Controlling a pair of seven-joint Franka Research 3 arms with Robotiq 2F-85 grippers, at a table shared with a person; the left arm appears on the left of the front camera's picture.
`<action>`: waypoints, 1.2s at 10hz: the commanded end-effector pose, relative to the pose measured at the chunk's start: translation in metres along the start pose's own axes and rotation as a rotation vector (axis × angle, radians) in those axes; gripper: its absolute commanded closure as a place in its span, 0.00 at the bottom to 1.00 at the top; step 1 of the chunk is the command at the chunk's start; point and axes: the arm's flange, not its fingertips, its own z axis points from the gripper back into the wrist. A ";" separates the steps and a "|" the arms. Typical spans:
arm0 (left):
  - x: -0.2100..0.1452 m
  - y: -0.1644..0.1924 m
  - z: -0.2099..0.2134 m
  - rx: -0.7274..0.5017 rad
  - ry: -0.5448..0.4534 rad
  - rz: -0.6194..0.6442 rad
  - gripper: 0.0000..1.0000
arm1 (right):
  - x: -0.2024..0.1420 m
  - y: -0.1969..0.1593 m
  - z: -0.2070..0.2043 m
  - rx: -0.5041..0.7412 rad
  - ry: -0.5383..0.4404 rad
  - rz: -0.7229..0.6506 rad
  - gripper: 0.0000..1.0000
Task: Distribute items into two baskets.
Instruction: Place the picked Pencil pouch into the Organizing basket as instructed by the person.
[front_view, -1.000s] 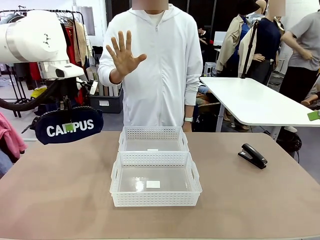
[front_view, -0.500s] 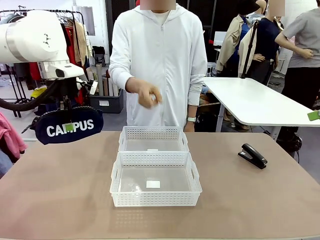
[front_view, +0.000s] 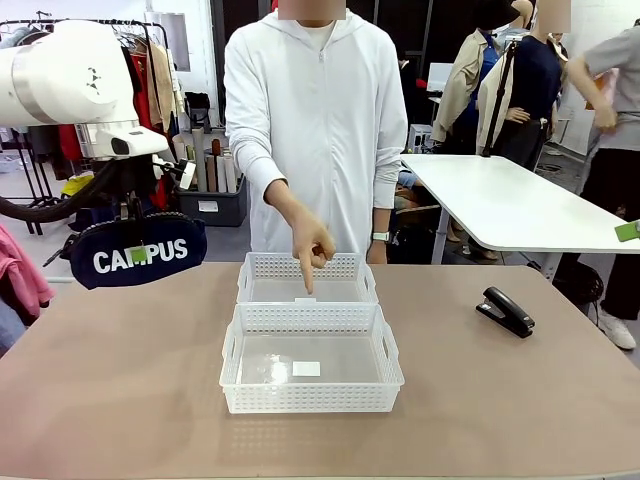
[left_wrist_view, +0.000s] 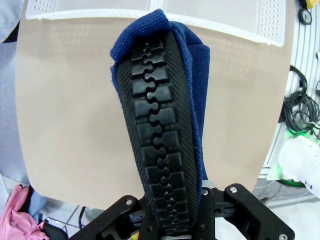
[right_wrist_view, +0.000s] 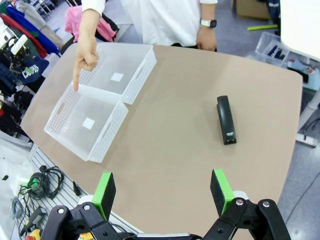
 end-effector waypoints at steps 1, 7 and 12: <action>-0.003 -0.001 0.004 0.007 -0.001 0.006 1.00 | 0.002 0.001 0.000 0.021 -0.022 0.003 0.00; -0.001 -0.005 0.002 -0.008 -0.003 0.002 1.00 | 0.002 0.001 0.000 0.021 -0.022 0.003 0.00; 0.000 -0.057 0.007 -0.051 -0.009 -0.017 1.00 | 0.002 0.001 0.000 0.021 -0.022 0.003 0.00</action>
